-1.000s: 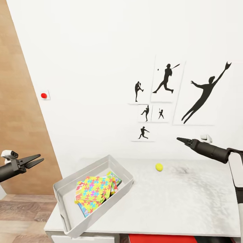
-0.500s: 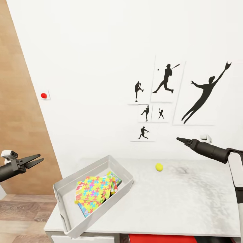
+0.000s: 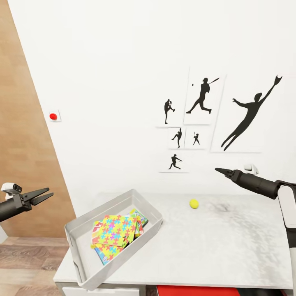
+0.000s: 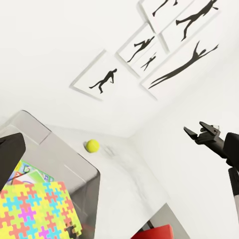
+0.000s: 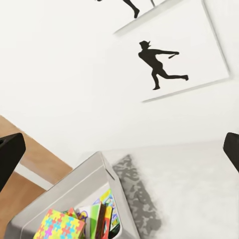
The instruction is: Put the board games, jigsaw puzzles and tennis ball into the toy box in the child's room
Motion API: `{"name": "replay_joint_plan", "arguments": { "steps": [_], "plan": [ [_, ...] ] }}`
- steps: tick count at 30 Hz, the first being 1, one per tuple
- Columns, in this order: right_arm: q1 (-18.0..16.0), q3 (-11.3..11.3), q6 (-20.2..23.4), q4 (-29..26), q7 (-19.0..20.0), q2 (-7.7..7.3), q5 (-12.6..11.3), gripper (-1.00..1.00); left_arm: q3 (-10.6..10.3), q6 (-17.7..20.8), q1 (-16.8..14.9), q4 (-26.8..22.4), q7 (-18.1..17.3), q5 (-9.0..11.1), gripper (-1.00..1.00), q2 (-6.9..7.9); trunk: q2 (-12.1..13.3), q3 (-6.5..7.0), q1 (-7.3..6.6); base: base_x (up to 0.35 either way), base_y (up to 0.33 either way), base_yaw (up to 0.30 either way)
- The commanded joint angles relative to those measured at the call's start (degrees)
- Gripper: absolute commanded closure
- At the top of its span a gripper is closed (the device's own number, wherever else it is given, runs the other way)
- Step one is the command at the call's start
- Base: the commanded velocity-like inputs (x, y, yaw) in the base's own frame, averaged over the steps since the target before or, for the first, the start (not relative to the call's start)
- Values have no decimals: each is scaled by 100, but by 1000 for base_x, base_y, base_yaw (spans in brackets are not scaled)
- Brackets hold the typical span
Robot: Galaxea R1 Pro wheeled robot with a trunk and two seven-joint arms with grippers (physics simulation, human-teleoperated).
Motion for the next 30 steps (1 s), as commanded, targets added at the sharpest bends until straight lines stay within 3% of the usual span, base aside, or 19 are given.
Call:
{"name": "replay_joint_plan", "arguments": {
  "steps": [1, 24, 30],
  "plan": [
    [-4, -9, 25, 1, 44, 1, 37, -100, 1, 60, -2, 1, -19, 1, -100, 0, -4, -3, 3, 68, 0, 0],
    [-4, -2, 25, 1, 25, 17, 37, -100, 8, 60, 3, 1, -27, 5, -100, 14, -4, -3, 3, 16, 0, 0],
    [-46, 155, 25, 257, -342, 58, 180, -100, 9, 60, 3, 1, -30, 8, -100, 17, -4, -3, 3, 0, 0, 0]
  ]
}}
